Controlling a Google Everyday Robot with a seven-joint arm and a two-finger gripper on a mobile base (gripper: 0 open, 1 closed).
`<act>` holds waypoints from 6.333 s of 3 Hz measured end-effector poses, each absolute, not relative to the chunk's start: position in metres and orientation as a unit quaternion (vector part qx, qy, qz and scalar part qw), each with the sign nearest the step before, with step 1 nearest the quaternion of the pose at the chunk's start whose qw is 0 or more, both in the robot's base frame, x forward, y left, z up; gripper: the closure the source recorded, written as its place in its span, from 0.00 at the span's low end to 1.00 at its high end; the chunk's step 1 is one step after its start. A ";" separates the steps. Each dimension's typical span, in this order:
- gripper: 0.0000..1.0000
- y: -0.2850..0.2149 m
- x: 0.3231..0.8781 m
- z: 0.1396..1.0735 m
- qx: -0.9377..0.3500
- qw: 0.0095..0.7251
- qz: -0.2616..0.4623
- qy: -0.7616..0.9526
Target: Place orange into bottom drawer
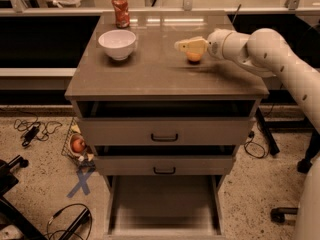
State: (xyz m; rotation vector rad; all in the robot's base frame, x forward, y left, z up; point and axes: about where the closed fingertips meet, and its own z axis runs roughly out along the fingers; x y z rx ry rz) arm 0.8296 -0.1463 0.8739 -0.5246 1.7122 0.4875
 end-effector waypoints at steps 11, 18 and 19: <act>1.00 -0.156 0.771 0.963 -0.303 0.602 0.163 0.720; 1.00 -0.171 0.524 0.707 -0.382 0.576 0.311 0.652; 1.00 -0.179 0.502 0.643 -0.412 0.577 0.327 0.624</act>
Offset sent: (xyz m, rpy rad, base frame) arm -0.0059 0.0015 -0.0080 0.0460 0.0519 0.0025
